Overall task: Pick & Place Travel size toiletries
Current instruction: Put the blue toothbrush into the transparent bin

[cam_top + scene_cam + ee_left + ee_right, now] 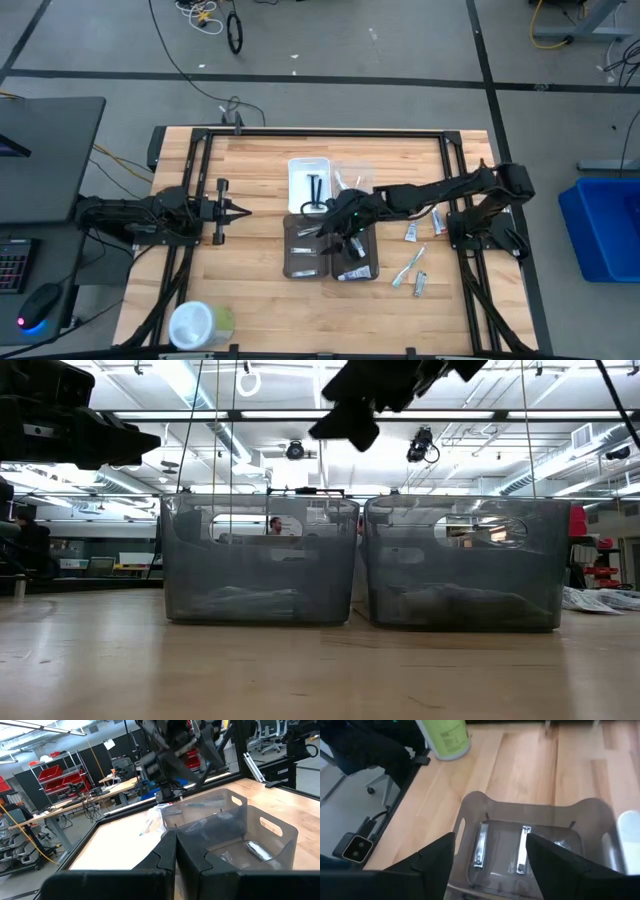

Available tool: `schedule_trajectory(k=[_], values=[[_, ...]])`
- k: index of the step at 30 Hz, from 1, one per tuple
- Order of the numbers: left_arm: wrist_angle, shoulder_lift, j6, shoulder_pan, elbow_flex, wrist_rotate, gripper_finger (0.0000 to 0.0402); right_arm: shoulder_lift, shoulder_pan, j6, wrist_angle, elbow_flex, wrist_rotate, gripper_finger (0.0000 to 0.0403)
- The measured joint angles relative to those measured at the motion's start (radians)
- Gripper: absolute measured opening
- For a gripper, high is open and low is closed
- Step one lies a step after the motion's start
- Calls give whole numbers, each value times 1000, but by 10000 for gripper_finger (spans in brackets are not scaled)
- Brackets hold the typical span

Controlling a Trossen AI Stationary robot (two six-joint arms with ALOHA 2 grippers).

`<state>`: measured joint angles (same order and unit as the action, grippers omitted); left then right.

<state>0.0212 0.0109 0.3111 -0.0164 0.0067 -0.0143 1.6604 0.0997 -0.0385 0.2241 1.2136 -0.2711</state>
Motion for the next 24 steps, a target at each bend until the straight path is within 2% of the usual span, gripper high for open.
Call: schedule_trajectory(k=[12, 24], values=[[2, 0, 0, 0, 0, 3, 16, -176, -27, 131, -1, -111, 0, 217], [6, 0, 0, 0, 0, 3, 16, -204, -33, 133, -7, -158, -3, 190]])
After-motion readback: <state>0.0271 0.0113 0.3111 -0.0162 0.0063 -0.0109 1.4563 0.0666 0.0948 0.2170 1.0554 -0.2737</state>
